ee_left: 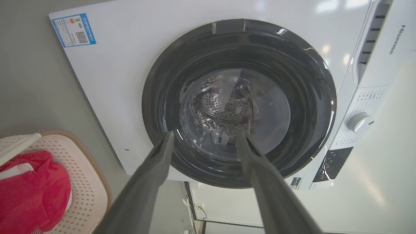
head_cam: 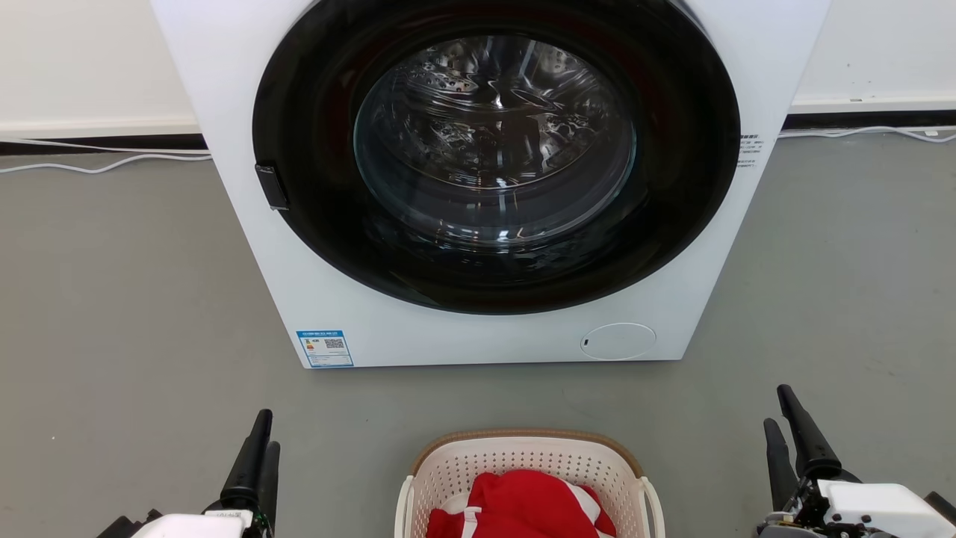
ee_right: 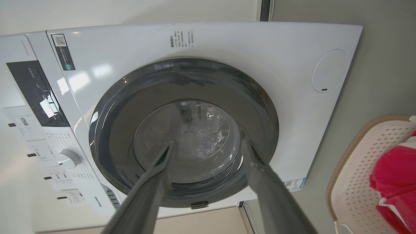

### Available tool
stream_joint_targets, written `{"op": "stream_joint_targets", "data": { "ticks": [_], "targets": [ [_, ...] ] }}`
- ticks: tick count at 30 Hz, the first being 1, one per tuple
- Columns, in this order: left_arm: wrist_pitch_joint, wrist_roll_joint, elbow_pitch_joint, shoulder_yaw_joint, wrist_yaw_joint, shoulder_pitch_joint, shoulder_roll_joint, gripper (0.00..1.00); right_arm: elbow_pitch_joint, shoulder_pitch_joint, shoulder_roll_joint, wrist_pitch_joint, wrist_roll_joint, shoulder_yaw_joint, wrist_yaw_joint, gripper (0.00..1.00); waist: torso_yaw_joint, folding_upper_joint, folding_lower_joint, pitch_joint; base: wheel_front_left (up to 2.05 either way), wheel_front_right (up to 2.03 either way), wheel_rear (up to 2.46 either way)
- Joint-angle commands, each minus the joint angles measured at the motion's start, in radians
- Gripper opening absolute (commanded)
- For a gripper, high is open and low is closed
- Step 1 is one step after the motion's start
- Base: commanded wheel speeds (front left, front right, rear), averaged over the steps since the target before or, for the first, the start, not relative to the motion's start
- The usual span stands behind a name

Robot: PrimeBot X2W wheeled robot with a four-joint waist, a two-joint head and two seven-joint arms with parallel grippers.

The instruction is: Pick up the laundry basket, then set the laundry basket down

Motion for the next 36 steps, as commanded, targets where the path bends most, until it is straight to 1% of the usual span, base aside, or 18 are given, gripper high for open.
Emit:
{"op": "stream_joint_targets", "data": {
  "ticks": [1,7,11,16,21,26,36],
  "targets": [
    [-0.009,0.012,-0.035,0.001,-0.002,-0.037,0.006,1.0,-0.035,-0.035,-0.014,-0.012,-0.012,0.01,0.002,1.0,0.0,0.0,-0.0003,0.0,0.0,0.0,0.0],
    [-0.03,0.092,-0.055,-0.013,-0.002,-0.038,0.007,1.0,-0.058,-0.035,-0.045,-0.053,-0.07,0.056,0.002,1.0,0.0,0.0,-0.0003,0.002,0.0,0.0,0.0],
    [-0.042,0.15,-0.068,-0.029,0.001,-0.038,0.008,1.0,-0.071,-0.037,-0.054,-0.066,-0.107,0.07,0.003,1.0,0.0,0.0,-0.0003,0.004,0.0,0.0,0.0],
    [-0.056,0.241,-0.09,-0.053,0.015,-0.04,0.009,1.0,-0.088,-0.035,-0.062,-0.081,-0.161,0.084,0.003,1.0,-0.001,0.0,-0.0003,0.006,0.0,0.0,0.0],
    [-0.071,0.34,-0.113,-0.078,0.04,-0.043,0.01,1.0,-0.106,-0.038,-0.072,-0.096,-0.22,0.097,0.003,1.0,-0.001,0.0,-0.0003,0.008,0.0,0.0,0.0],
    [-0.086,0.427,-0.128,-0.106,0.065,-0.045,0.011,1.0,-0.115,-0.04,-0.089,-0.11,-0.321,0.11,0.004,1.0,-0.002,0.0,-0.0003,0.008,0.0,0.0,0.0],
    [-0.116,0.573,-0.134,-0.148,0.112,-0.046,0.012,1.0,-0.12,-0.042,-0.099,-0.14,-0.523,0.132,0.004,1.0,-0.004,0.0,-0.0003,0.005,0.0,0.0,0.0]
  ]
}}
